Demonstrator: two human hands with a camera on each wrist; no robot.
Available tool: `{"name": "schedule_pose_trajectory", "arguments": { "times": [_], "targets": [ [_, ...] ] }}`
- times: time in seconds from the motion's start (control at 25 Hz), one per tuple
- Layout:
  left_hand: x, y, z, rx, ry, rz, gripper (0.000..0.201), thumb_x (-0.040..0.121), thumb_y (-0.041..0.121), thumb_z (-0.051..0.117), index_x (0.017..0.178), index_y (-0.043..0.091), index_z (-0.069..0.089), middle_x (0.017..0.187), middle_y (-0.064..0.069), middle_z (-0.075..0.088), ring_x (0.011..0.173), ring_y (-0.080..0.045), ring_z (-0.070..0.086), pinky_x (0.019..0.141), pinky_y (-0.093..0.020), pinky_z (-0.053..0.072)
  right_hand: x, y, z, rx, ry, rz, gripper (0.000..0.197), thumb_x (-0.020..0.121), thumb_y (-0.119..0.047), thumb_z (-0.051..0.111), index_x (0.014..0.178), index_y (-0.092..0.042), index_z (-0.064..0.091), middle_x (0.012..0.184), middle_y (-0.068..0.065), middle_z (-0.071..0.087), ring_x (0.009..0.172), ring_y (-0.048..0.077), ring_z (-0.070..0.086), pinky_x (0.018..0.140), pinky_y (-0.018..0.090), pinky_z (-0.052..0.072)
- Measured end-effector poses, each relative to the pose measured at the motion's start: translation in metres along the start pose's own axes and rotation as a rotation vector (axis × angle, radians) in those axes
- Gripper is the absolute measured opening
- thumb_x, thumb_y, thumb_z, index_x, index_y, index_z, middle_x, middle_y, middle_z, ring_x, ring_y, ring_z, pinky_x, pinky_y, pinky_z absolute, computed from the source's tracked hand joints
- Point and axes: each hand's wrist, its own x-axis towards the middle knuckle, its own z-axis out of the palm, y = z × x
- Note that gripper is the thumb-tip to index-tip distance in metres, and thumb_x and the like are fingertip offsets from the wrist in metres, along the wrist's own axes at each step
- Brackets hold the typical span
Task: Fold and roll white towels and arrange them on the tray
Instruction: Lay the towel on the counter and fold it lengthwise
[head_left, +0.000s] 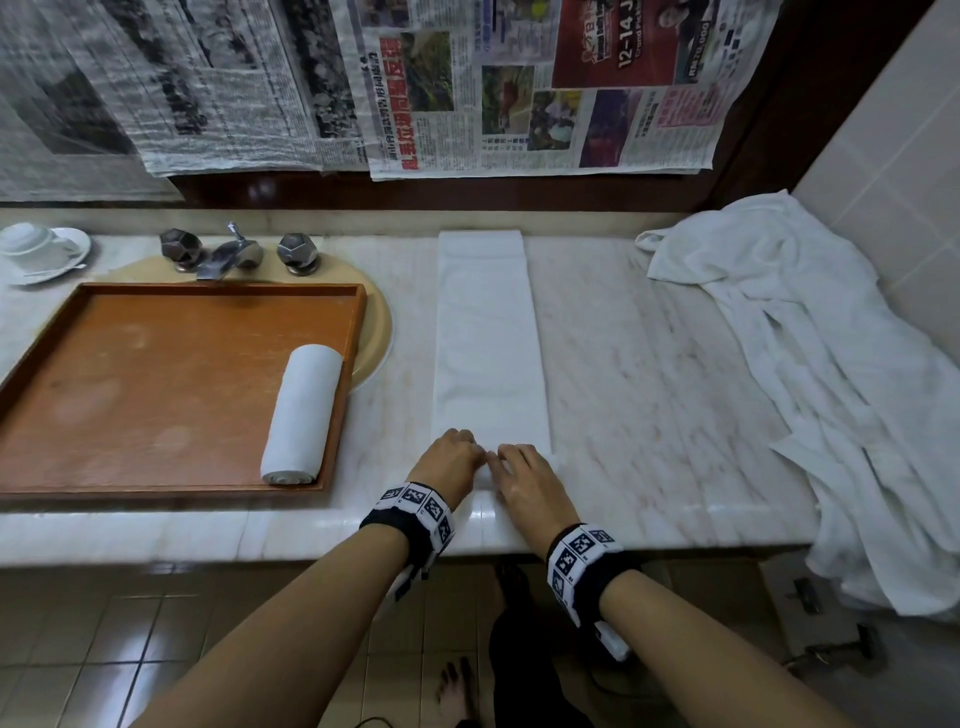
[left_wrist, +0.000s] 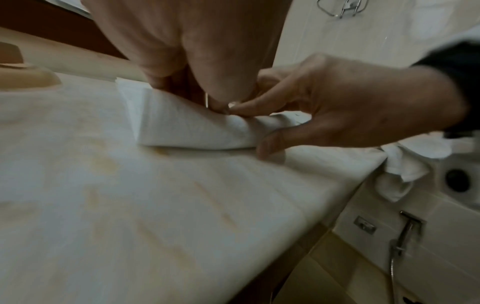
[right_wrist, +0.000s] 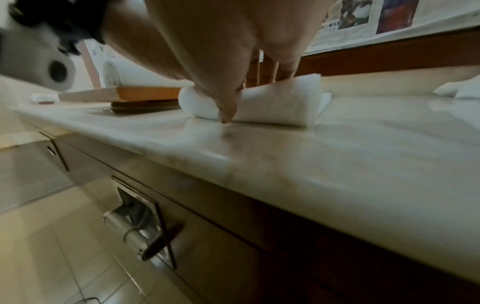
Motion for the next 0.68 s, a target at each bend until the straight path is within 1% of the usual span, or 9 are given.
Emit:
{"name": "schedule_pose_trajectory", "arguments": {
  "times": [0.08, 0.16, 0.24, 0.32, 0.36, 0.44, 0.52, 0.56, 0.68],
  "targets": [
    [-0.007, 0.004, 0.004, -0.049, 0.079, 0.006, 0.029, 0.090, -0.003, 0.046, 0.109, 0.005, 0.067, 0.116, -0.010, 0.057, 0.108, -0.026, 0.051, 0.089, -0.029, 0.044, 0.007, 0.007, -0.005, 0.061, -0.043, 0.024, 0.046, 0.068, -0.001, 0.075, 0.113, -0.005, 0.065, 0.103, 0.009, 0.062, 0.095, 0.026, 0.059, 0.079, 0.033, 0.054],
    [-0.021, 0.005, 0.011, -0.107, 0.196, 0.044, 0.020, 0.088, 0.001, 0.056, 0.105, 0.003, 0.067, 0.112, -0.011, 0.059, 0.103, -0.027, 0.054, 0.088, -0.031, 0.048, 0.016, 0.015, -0.012, 0.124, -0.160, 0.037, 0.042, 0.084, 0.000, 0.058, 0.125, -0.008, 0.057, 0.119, 0.008, 0.055, 0.112, 0.027, 0.049, 0.089, 0.033, 0.045],
    [-0.035, 0.002, 0.023, -0.169, 0.311, 0.111, 0.019, 0.083, 0.004, 0.066, 0.102, 0.004, 0.067, 0.102, -0.010, 0.062, 0.095, -0.025, 0.055, 0.079, -0.031, 0.052, 0.021, 0.020, -0.017, 0.199, -0.266, 0.021, 0.034, 0.093, -0.007, 0.051, 0.126, -0.011, 0.056, 0.118, 0.007, 0.052, 0.112, 0.024, 0.044, 0.090, 0.031, 0.039],
    [-0.040, -0.003, 0.032, -0.190, 0.341, 0.140, 0.019, 0.084, 0.006, 0.064, 0.103, 0.004, 0.066, 0.099, -0.009, 0.062, 0.092, -0.022, 0.054, 0.075, -0.029, 0.052, 0.022, 0.020, -0.020, 0.219, -0.337, -0.010, 0.029, 0.098, -0.013, 0.047, 0.125, -0.010, 0.055, 0.115, 0.008, 0.052, 0.110, 0.024, 0.044, 0.090, 0.031, 0.038],
    [-0.038, -0.006, 0.034, -0.190, 0.353, 0.143, 0.019, 0.084, 0.006, 0.061, 0.102, 0.004, 0.067, 0.098, -0.009, 0.063, 0.091, -0.023, 0.055, 0.075, -0.028, 0.051, 0.020, 0.019, -0.020, 0.197, -0.317, -0.008, 0.030, 0.098, -0.012, 0.045, 0.127, -0.009, 0.053, 0.116, 0.008, 0.052, 0.110, 0.025, 0.045, 0.091, 0.033, 0.040],
    [-0.026, -0.012, 0.033, -0.188, 0.331, 0.141, 0.017, 0.083, 0.002, 0.061, 0.097, 0.003, 0.069, 0.093, -0.010, 0.066, 0.085, -0.026, 0.060, 0.076, -0.027, 0.048, 0.015, 0.012, -0.015, 0.111, -0.149, 0.026, 0.036, 0.092, -0.005, 0.049, 0.127, -0.005, 0.053, 0.117, 0.010, 0.054, 0.109, 0.028, 0.050, 0.092, 0.036, 0.044],
    [-0.012, -0.017, 0.027, -0.194, 0.280, 0.123, 0.016, 0.082, 0.002, 0.058, 0.093, 0.002, 0.070, 0.086, -0.012, 0.066, 0.078, -0.031, 0.061, 0.074, -0.031, 0.049, 0.004, 0.002, -0.007, 0.046, 0.045, 0.028, 0.043, 0.076, 0.001, 0.060, 0.119, -0.002, 0.060, 0.109, 0.012, 0.060, 0.098, 0.028, 0.057, 0.088, 0.036, 0.051],
    [-0.007, -0.019, 0.023, -0.199, 0.250, 0.112, 0.016, 0.082, 0.000, 0.058, 0.092, 0.001, 0.070, 0.084, -0.014, 0.065, 0.077, -0.033, 0.061, 0.073, -0.035, 0.052, -0.001, -0.002, -0.003, 0.021, 0.111, 0.000, 0.046, 0.070, 0.002, 0.060, 0.116, -0.002, 0.062, 0.105, 0.011, 0.061, 0.094, 0.027, 0.058, 0.087, 0.036, 0.052],
    [0.001, -0.013, 0.013, -0.180, 0.212, 0.088, 0.015, 0.079, -0.008, 0.062, 0.087, 0.001, 0.071, 0.088, -0.015, 0.061, 0.082, -0.033, 0.058, 0.073, -0.043, 0.054, -0.007, -0.003, 0.004, -0.049, 0.098, -0.057, 0.050, 0.072, -0.001, 0.063, 0.122, 0.002, 0.059, 0.108, 0.012, 0.059, 0.094, 0.027, 0.056, 0.091, 0.038, 0.051]
  ]
}}
